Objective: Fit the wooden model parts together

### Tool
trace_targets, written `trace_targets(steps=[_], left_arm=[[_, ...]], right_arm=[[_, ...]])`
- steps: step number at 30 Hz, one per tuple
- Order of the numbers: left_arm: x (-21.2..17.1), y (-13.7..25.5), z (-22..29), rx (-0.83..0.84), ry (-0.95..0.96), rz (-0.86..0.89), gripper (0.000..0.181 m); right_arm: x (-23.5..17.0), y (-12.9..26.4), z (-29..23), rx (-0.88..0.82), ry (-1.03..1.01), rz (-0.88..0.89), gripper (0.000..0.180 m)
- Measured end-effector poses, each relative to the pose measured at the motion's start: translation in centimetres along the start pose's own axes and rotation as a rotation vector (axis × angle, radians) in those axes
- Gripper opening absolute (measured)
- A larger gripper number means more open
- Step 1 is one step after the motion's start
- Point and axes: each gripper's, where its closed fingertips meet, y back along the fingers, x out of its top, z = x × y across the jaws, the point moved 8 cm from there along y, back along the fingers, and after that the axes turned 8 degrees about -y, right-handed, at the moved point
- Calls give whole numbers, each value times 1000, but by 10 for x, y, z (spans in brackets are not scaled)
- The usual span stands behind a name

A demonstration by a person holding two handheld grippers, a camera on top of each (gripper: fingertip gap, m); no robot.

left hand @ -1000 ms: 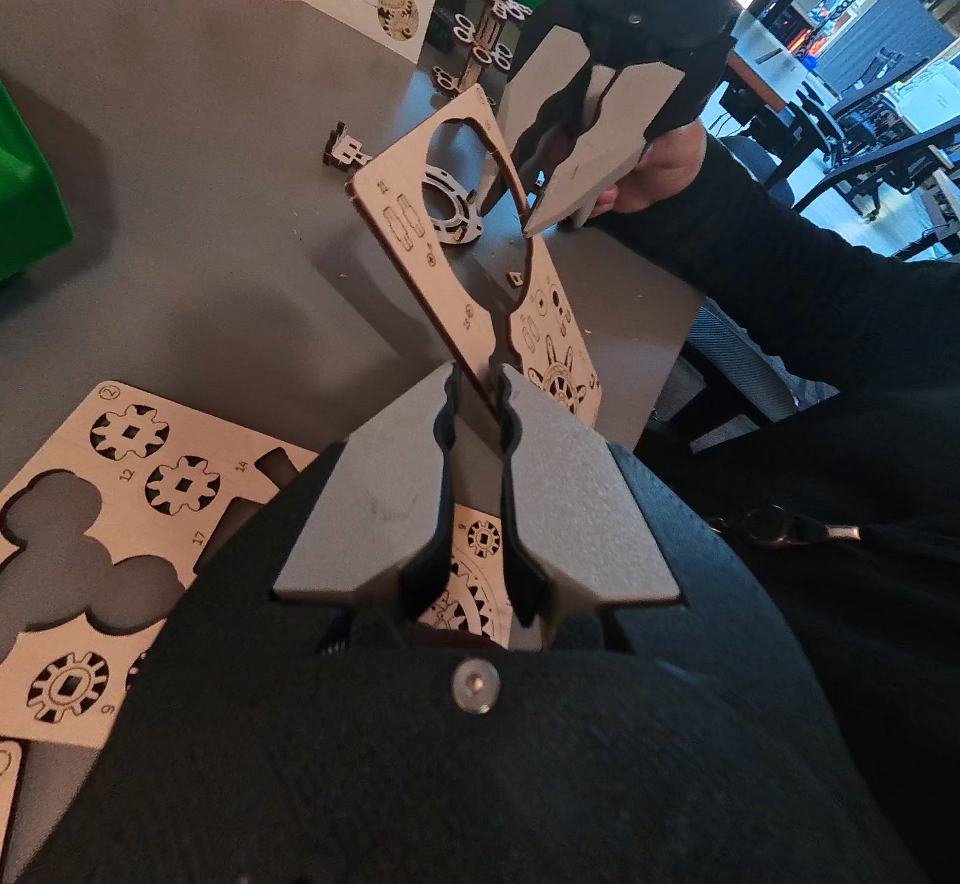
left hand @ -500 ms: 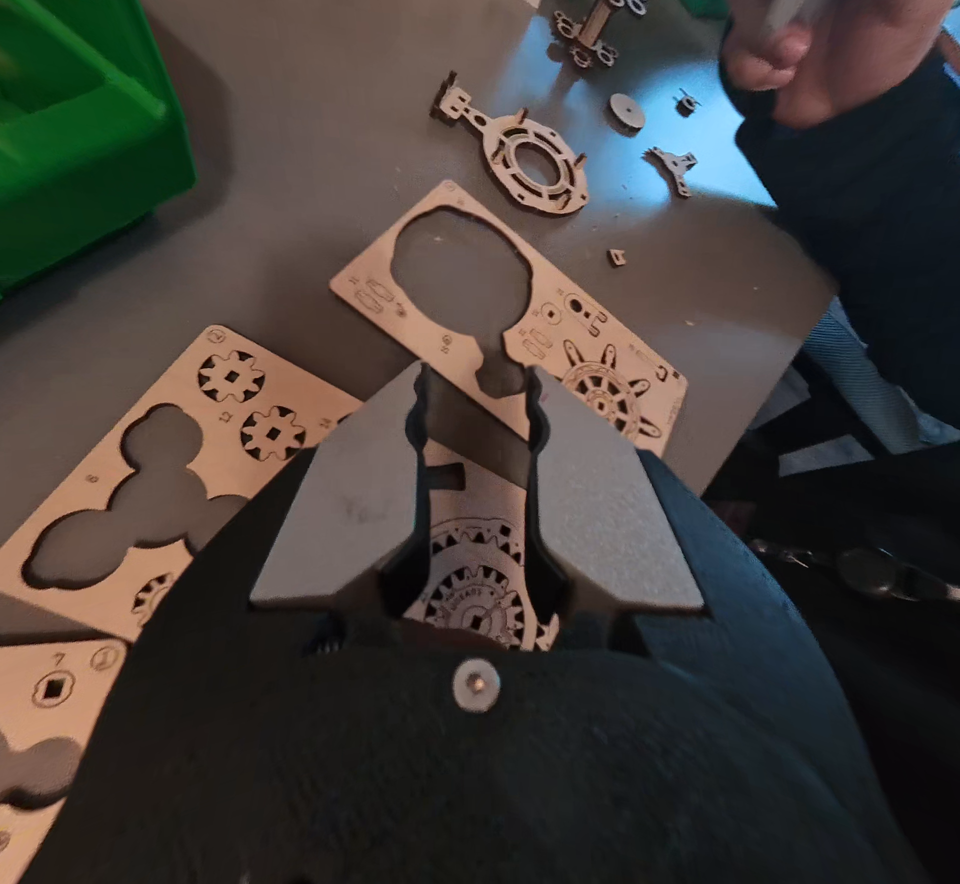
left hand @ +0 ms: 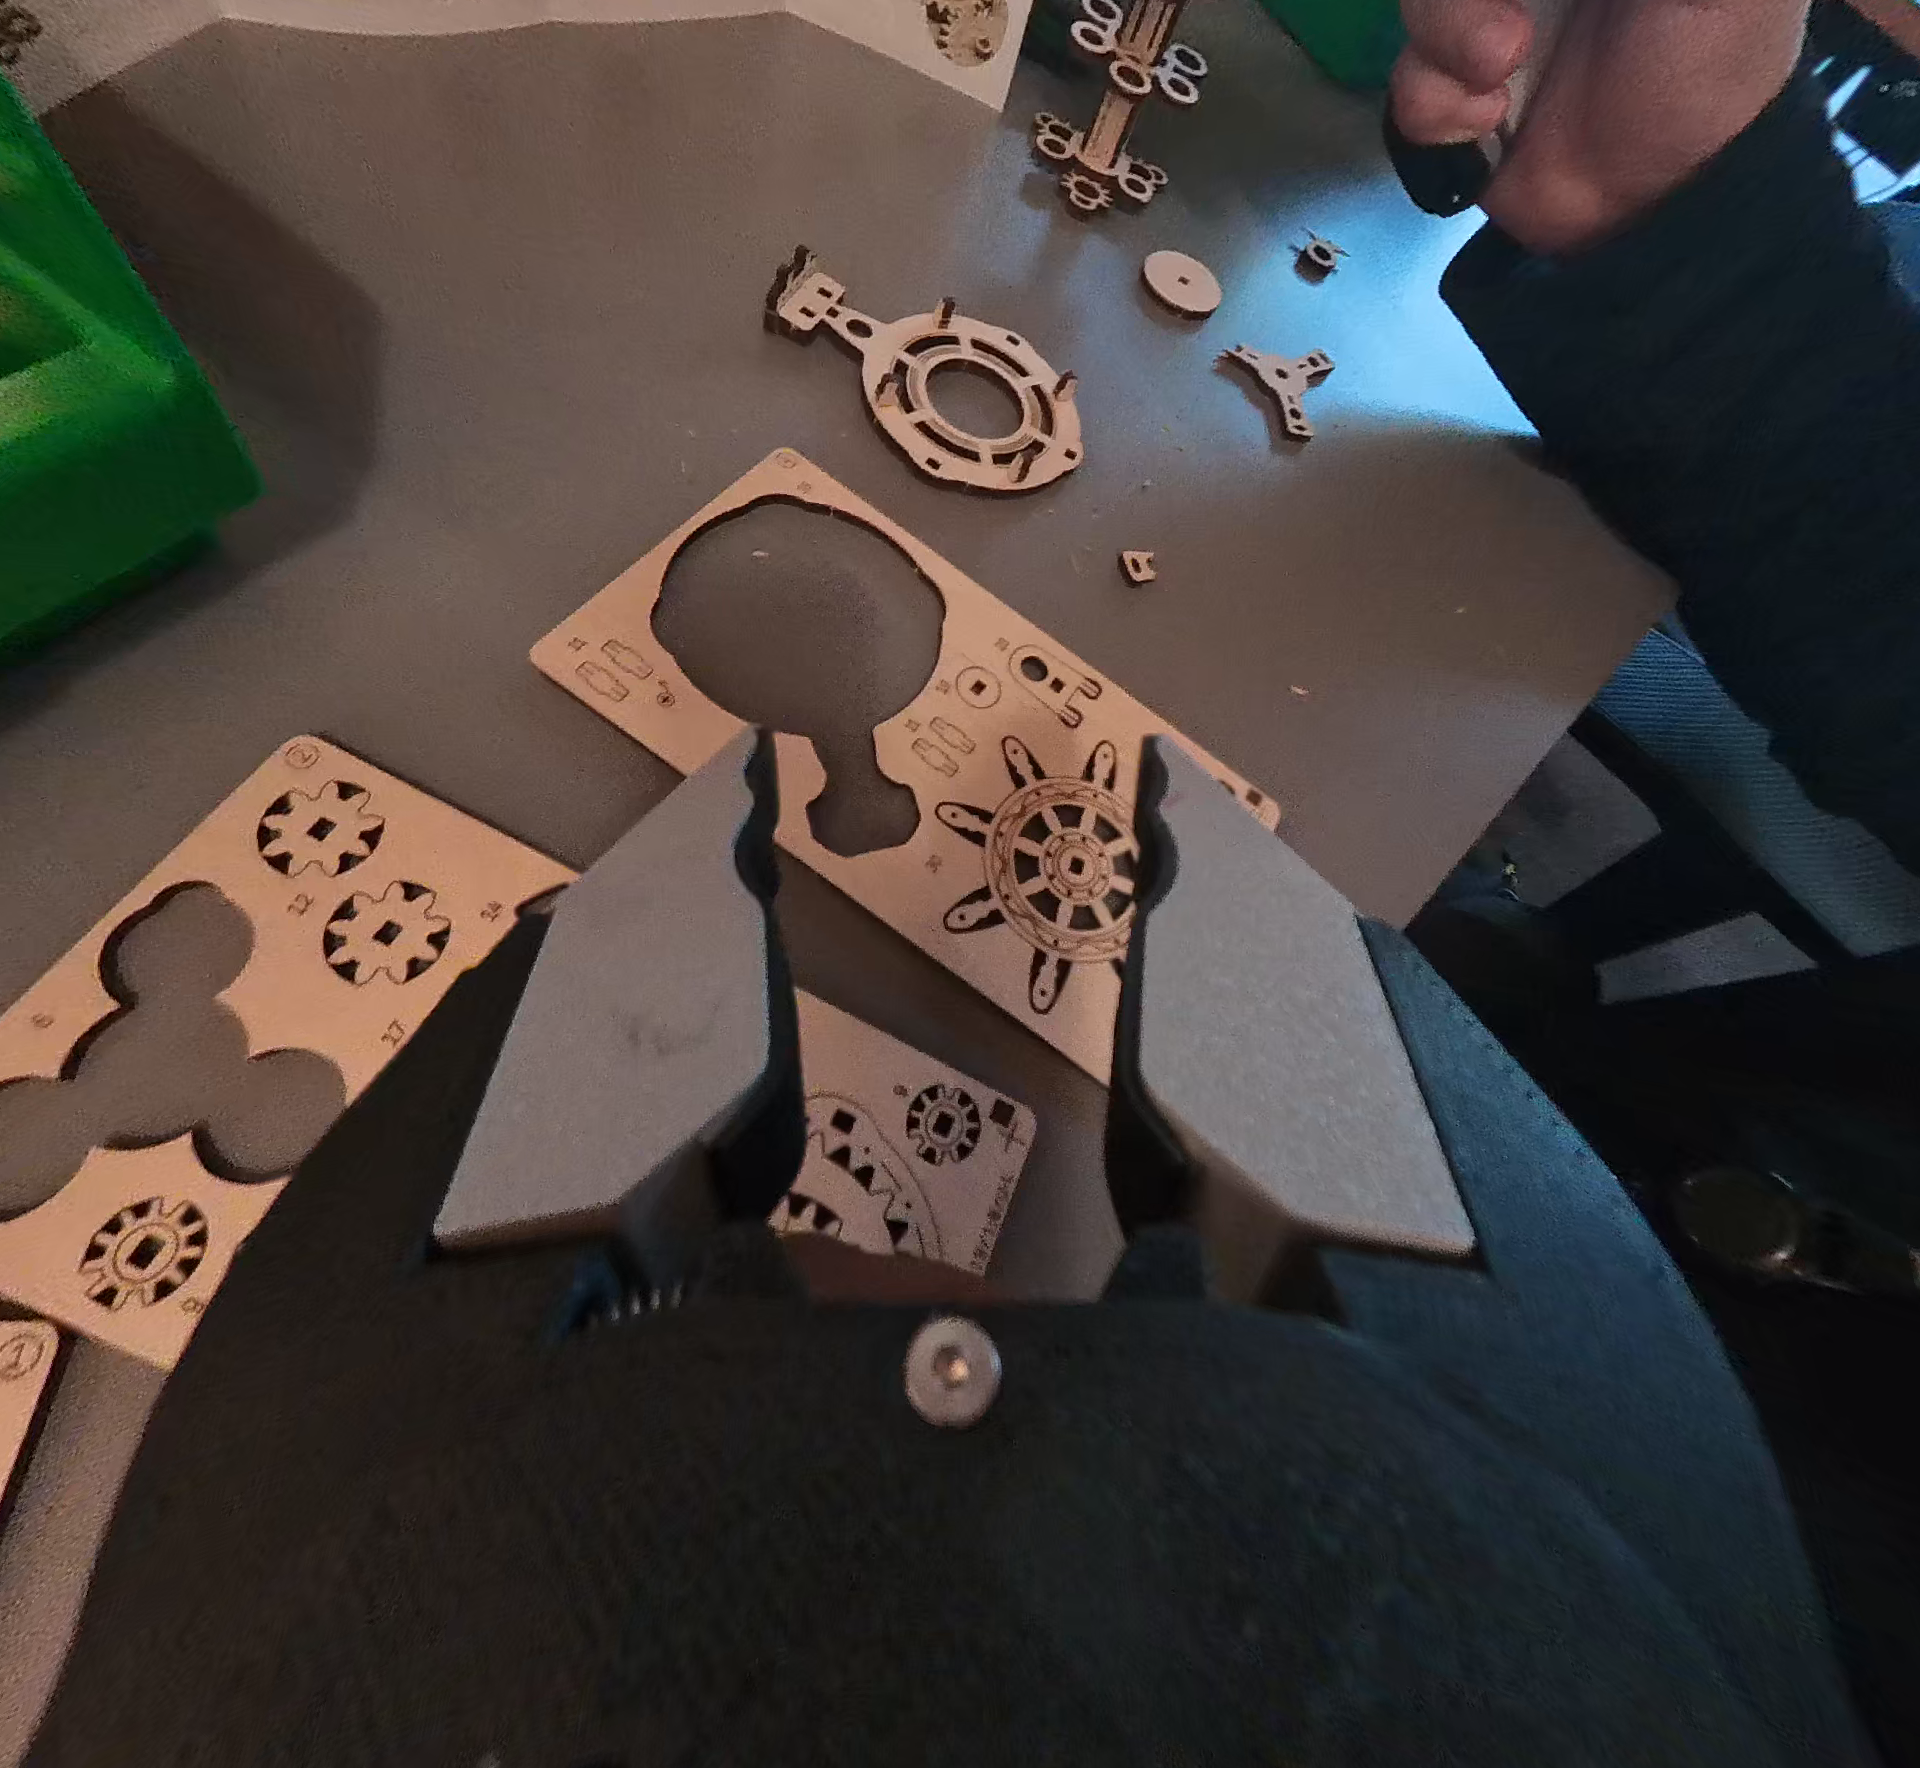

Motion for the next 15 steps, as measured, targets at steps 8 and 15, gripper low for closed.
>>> trace_targets(steps=[8, 15], left_arm=[[8, 9, -24, 68, 59, 52, 60], [1, 10, -35, 115, 59, 69, 57]], right_arm=[[1, 18, 15, -84, -10, 24, 65], [12, 45, 27, -148, -6, 100, 65]])
